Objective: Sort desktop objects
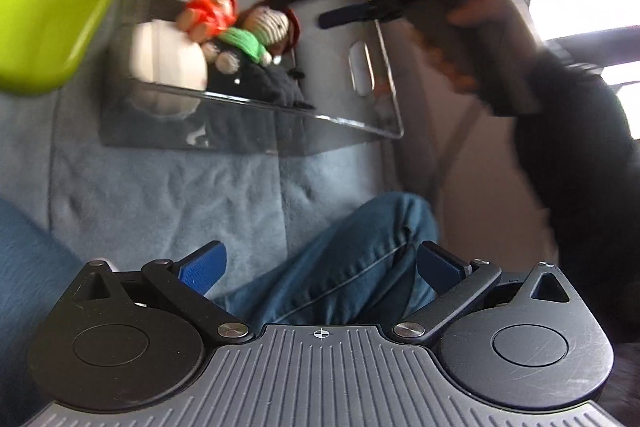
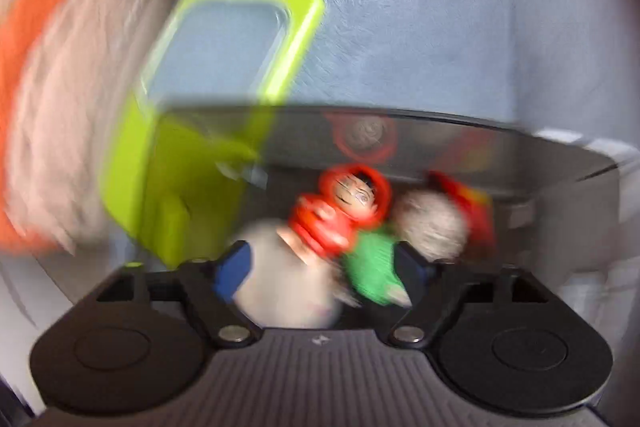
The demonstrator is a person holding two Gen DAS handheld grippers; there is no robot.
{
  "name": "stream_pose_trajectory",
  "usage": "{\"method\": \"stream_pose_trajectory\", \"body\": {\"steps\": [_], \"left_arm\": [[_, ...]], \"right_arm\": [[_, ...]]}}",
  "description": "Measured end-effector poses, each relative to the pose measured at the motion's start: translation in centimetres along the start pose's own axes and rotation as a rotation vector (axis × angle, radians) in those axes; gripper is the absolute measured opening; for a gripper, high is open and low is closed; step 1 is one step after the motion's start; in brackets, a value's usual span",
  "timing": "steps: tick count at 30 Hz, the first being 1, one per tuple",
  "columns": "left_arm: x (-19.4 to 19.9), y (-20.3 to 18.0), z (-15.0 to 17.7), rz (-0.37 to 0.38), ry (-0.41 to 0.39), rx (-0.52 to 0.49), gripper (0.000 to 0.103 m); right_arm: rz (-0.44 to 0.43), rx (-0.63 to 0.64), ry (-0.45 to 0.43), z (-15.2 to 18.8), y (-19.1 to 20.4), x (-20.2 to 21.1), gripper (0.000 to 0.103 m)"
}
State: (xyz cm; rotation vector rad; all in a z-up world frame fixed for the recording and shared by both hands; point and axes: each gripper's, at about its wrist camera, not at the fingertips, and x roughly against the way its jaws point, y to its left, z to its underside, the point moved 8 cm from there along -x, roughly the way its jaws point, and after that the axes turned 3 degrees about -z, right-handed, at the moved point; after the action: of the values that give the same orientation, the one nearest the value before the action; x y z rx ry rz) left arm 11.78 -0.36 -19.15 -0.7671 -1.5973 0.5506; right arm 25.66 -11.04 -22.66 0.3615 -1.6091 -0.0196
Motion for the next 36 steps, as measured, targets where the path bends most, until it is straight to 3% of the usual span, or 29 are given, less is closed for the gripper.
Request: {"method": "stream_pose_trajectory", "body": {"steps": [3,8,10,12,15,17,21,23,27,33,36], "left_arm": [[-1.7,-2.8,-0.1,-0.031,0.04,-0.108,0.103],[-2.5,-6.7,0.4,-0.047,0.061,-0.241,0.103],[-2.5,-7.6,0.6,-0.081,0.056,-0.278,0.103],[-2.3,-7.7,0.9,-0.101,0.054,-0.283,0.103],[-2.3,-7.4,1.0,-0.109,0.056,-0.269,0.103],[-2.4,-7.3,0.9,-0.106,0.057,-0.258,0.103],[-2.7,-7.6,0.9,-0.095,0.066,-0.261,0.103],[-2.7,-7.5,1.1,-0.107,0.074,-0.27,0.103],[-2.6,-7.0,1.1,-0.128,0.074,-0.263,0.103],[0.1,-5.2,-1.4,-0.077,-0.026,-0.177,0.103],[1.6,-3.8,-2.7,-0.023,-0.085,-0.106,0.103]], "right_arm": [[0.101,0.139,0.071,3.4,-0.7,0.8,0.084],[0.153,0.185,0.133,6.1,-0.6,-2.5,0.082],[0.198,0.195,0.168,6.8,-0.9,-4.1,0.07],[0.248,0.215,0.22,7.5,-0.9,-6.2,0.06],[0.328,0.317,0.223,8.0,-0.5,-6.2,0.054],[0.394,0.373,0.225,8.1,-0.5,-5.4,0.054],[0.608,0.496,0.241,8.3,-2.0,-4.1,0.056],[0.572,0.484,0.24,8.5,-2.2,-4.1,0.058],[0.515,0.443,0.19,8.4,-2.1,-3.5,0.082],[0.448,0.345,0.024,5.9,-1.5,1.5,0.083],[0.328,0.196,-0.132,3.7,-1.7,3.6,0.086]]}}
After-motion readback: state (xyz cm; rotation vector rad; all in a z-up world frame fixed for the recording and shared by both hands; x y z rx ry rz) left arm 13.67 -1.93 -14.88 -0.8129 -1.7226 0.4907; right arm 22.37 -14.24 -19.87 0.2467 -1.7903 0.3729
